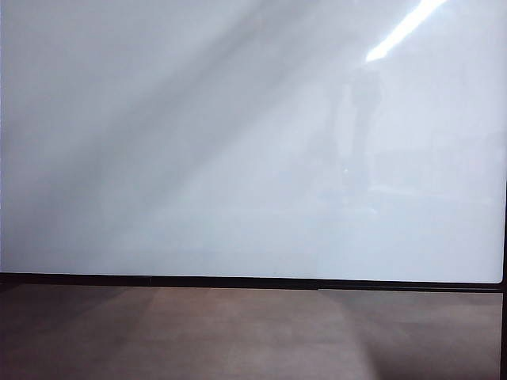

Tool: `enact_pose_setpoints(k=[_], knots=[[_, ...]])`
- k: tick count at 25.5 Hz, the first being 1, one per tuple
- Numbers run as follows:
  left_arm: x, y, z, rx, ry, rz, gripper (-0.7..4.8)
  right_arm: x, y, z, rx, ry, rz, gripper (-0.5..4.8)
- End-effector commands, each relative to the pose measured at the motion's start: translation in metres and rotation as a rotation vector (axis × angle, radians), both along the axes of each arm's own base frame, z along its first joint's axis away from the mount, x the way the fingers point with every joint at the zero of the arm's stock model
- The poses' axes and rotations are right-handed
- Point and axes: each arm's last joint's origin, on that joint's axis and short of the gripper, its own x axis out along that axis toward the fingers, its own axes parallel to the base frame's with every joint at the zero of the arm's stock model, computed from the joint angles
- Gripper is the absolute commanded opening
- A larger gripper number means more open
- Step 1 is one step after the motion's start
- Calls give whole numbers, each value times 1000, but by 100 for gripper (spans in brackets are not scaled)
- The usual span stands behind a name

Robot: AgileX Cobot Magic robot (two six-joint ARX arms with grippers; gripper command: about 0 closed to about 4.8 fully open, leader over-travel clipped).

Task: Reach to the right to find the marker pen, pick it up, and write the number 17 on the whiteboard.

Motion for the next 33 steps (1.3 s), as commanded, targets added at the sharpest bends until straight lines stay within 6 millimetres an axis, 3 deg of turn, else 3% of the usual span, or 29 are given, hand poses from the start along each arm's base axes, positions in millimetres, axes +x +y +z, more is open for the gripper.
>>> enact_pose_setpoints(k=[1, 7, 11, 18, 33], knots=[[-3, -3, 37, 4, -38, -82, -5, 15, 9, 12, 22, -42, -6, -6], [1, -8, 81, -9, -111, -146, -5, 41, 29, 23, 25, -48, 7, -6], [5, -11, 95, -14, -155, -186, -5, 55, 38, 28, 29, -56, 10, -6], [6, -16, 95, -6, -148, -251, -5, 71, 44, 28, 33, -64, 2, -6], [5, -15, 95, -7, -152, -250, -5, 78, 37, 26, 32, -61, -31, -6]])
